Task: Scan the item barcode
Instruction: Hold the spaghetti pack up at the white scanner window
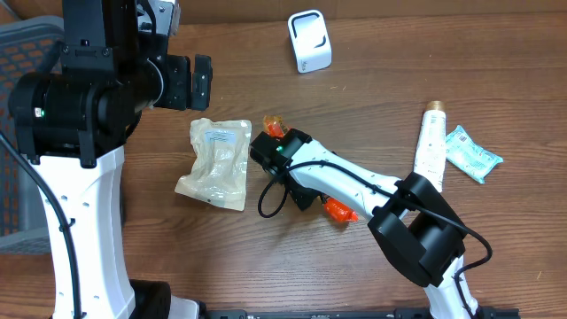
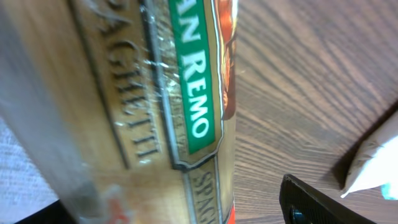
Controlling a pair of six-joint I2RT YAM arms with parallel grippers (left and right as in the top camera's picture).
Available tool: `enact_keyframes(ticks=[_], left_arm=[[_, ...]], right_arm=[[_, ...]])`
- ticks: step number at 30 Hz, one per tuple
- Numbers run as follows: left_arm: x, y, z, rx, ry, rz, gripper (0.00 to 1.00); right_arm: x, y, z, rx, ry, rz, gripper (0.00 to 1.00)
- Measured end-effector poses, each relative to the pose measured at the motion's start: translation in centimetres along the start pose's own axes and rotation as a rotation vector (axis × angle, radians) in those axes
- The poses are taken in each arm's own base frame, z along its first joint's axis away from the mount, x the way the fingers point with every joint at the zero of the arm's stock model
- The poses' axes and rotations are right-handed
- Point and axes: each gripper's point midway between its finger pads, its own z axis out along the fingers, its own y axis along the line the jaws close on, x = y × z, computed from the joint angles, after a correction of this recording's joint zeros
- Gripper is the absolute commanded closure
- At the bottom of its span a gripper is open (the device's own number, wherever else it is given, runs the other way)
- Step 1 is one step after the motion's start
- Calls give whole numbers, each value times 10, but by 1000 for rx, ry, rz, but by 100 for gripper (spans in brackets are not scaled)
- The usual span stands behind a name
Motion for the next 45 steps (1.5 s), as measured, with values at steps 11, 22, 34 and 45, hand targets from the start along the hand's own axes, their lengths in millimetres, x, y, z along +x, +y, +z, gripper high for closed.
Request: enact_keyframes(ticks=[11, 22, 34, 45], left_arm=[[0, 0, 0, 0, 0, 0, 0], [0, 0, 0, 0, 0, 0, 1], [0, 0, 0, 0, 0, 0, 0], [0, 0, 0, 0, 0, 0, 0]], right_arm=[[-2, 21, 20, -102, -23, -18, 30], [-8, 10, 17, -137, -45, 10, 96], [-17, 25, -17, -583, -27, -44, 96], [-39, -50, -127, -1275, -371, -4, 96]])
